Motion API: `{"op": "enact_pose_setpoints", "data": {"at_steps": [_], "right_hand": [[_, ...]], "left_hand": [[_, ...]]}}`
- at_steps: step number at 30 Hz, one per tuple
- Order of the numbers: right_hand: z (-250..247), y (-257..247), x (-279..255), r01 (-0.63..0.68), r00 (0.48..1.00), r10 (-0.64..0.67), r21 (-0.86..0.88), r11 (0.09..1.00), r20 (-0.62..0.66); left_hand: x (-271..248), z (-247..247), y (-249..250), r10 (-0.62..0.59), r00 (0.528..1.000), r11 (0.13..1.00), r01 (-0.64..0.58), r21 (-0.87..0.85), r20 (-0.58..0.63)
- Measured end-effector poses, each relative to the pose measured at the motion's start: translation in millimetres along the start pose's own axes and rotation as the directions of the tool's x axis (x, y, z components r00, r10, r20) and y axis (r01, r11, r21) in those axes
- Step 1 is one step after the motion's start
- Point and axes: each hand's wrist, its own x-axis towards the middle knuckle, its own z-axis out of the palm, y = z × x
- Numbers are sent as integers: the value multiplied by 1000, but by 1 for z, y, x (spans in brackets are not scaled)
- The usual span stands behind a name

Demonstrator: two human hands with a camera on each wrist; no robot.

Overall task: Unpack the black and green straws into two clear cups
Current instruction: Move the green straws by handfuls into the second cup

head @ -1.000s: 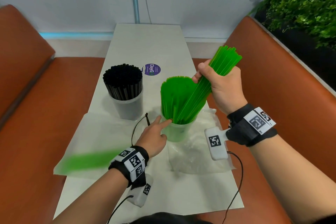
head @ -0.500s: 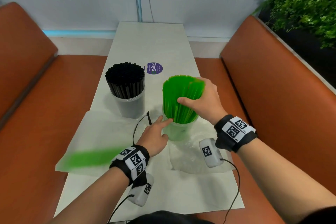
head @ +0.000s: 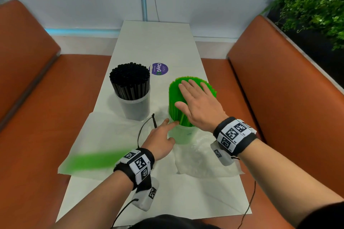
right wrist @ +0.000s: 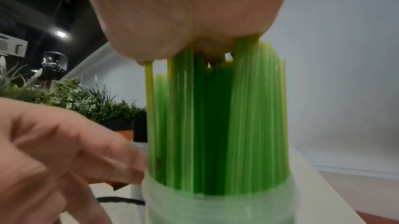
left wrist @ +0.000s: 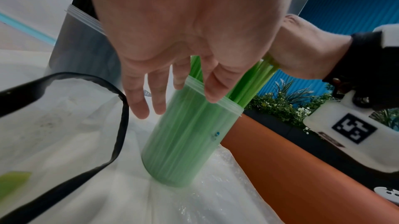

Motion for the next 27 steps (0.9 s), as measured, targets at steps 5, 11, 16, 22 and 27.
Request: {"op": "enact_pose_setpoints", "data": {"at_steps": [5, 11, 16, 22, 27], "right_hand": [[1, -2, 4, 10, 1000, -10, -2, 1000, -14], [8, -3, 11, -12, 997, 16, -61, 998, 78], [-4, -11, 3, 36, 985, 7, 246, 969, -170], [-4, -51, -2, 442, 728, 35, 507, 740, -685], [39, -95, -1, 199, 959, 27, 736, 647, -284]], "left_hand": [[2, 0, 0, -7, 1000, 1000, 7, -5, -4], [0, -2, 3, 8, 1000, 1000, -8, 10, 0], [-1, -26, 4, -74, 995, 953, 52, -298, -63], [0, -59, -27, -225, 870, 964, 133, -230, -440], [-11, -52, -56, -348, 911, 937, 330, -117, -221]]}}
